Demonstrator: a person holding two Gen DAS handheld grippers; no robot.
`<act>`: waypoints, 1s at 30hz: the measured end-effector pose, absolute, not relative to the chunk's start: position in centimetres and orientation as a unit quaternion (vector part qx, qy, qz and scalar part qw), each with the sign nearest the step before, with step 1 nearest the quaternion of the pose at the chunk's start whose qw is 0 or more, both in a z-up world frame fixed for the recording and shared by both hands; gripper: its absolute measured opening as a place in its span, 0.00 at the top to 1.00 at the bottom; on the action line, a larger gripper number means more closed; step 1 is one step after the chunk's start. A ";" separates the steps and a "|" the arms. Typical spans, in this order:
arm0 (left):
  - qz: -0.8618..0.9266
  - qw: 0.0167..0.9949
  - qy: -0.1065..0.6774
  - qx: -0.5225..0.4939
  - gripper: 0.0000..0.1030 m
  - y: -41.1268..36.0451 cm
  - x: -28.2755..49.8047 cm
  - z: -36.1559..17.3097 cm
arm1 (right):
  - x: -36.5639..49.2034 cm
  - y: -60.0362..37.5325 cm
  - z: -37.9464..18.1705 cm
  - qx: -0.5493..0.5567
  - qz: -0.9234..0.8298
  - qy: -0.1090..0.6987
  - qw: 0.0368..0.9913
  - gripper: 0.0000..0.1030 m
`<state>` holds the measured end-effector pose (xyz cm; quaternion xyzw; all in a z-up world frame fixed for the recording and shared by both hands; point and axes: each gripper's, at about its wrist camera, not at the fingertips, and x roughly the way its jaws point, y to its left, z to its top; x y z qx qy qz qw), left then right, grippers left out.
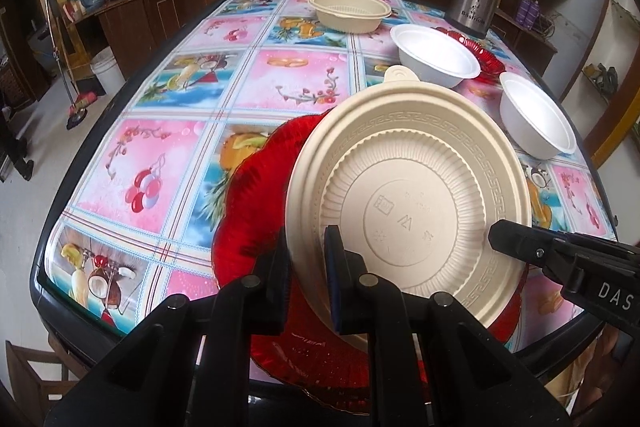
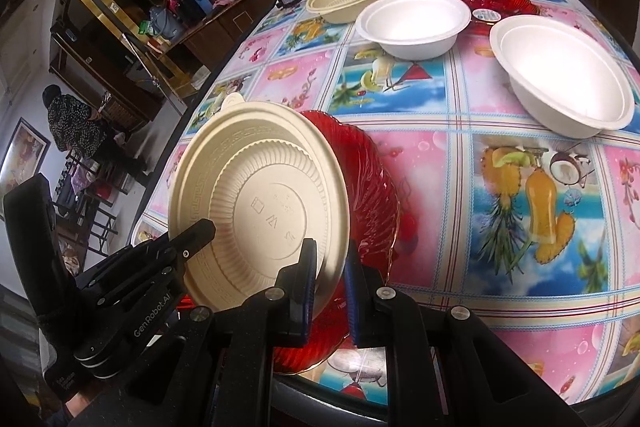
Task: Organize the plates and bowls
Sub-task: 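Lower the beige bowl onto the red plate held by the right tool, open left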
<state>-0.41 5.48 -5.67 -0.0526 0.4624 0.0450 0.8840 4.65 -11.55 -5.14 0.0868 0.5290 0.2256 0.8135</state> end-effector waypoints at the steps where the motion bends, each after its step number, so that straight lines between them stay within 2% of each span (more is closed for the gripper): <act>1: 0.045 0.883 0.464 -0.053 0.87 5.5 -0.4 -5.8 | 4.7 -11.5 -5.3 0.086 0.225 0.532 0.812 0.87; 19: 0.036 0.875 0.478 -0.072 0.85 6.6 -0.6 -5.8 | 5.0 -11.0 -5.9 0.078 0.230 0.551 0.799 0.82; 21: 0.035 0.875 0.477 -0.075 0.79 6.8 -0.7 -5.5 | 5.1 -10.8 -6.0 0.075 0.232 0.553 0.796 0.77; 23: 0.034 0.876 0.475 -0.079 0.57 7.0 -0.8 -5.3 | 5.1 -10.6 -6.0 0.075 0.238 0.554 0.794 0.72; 25: 0.028 0.877 0.471 -0.087 0.47 7.4 -0.9 -4.8 | 5.1 -10.7 -5.9 0.079 0.244 0.554 0.792 0.65; 30: 0.014 0.891 0.444 -0.094 0.45 8.3 0.1 -1.5 | 5.2 -12.0 -4.0 0.103 0.259 0.536 0.797 0.57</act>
